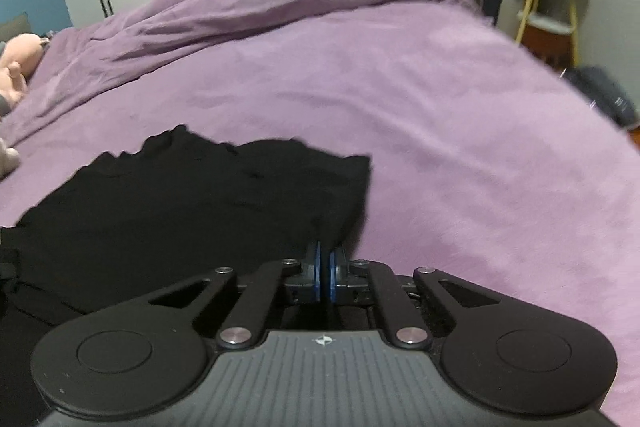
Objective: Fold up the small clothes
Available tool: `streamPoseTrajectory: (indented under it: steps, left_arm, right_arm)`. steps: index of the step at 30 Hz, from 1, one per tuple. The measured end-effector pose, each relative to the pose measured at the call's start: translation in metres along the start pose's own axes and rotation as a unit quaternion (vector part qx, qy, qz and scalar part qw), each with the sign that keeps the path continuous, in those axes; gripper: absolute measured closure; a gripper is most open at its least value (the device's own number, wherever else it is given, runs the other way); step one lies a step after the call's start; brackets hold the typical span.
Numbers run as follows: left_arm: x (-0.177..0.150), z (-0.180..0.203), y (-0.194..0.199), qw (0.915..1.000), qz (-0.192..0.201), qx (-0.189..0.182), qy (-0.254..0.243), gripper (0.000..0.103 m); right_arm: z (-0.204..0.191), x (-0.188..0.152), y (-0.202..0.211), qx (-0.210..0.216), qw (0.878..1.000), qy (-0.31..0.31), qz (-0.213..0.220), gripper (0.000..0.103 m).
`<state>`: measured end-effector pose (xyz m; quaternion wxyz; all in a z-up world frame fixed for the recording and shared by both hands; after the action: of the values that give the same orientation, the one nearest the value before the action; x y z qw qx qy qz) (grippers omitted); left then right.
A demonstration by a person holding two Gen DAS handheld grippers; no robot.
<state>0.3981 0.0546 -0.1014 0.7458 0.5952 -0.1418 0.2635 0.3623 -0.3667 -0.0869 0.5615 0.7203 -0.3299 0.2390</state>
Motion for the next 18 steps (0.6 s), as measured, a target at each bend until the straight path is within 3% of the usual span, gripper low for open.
streamPoseTrajectory:
  steps: [5,6,8,10,14,16,18]
  left_arm:
    - [0.003,0.016,0.03,0.992,0.109,-0.007,-0.064,0.092]
    - [0.003,0.017,0.031,0.9899,0.119,0.01,-0.077,0.085]
    - [-0.001,0.016,0.022,0.9862,0.103,0.077,-0.104,0.075]
    - [-0.007,0.012,0.017,0.984,0.085,0.107,-0.115,0.073]
    - [-0.023,0.003,0.031,0.9842,0.081,0.098,-0.123,0.059]
    - [-0.029,0.002,0.037,0.9857,0.075,0.082,-0.126,0.056]
    - [-0.035,0.005,0.039,0.9868,0.068,0.065,-0.132,0.05]
  right_arm:
    - [0.019,0.002,0.003,-0.085,0.996,0.017,0.013,0.103]
    - [0.024,0.003,0.004,-0.08,0.997,0.006,0.009,0.103]
    - [0.031,0.003,0.011,-0.017,0.999,-0.042,0.003,0.101]
    - [0.028,0.0,0.022,0.04,0.997,-0.065,0.003,0.101]
    - [0.018,-0.011,0.037,0.127,0.986,-0.111,-0.007,0.09]
    - [0.017,-0.02,0.031,0.177,0.969,-0.167,-0.042,0.086]
    - [0.017,-0.032,0.027,0.197,0.954,-0.219,-0.056,0.086]
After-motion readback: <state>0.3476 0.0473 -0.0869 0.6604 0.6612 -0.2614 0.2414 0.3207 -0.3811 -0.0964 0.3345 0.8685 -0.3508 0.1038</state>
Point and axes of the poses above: each gripper's, at about its wrist camera, not at the fingertips, and y roughly against the way its jaws point, z to its right, x to its top, the point moved 4 cm from there along -y, roughly the way its jaws point, and after that the axes turned 12 degrees about x, right-handed, at the moved point
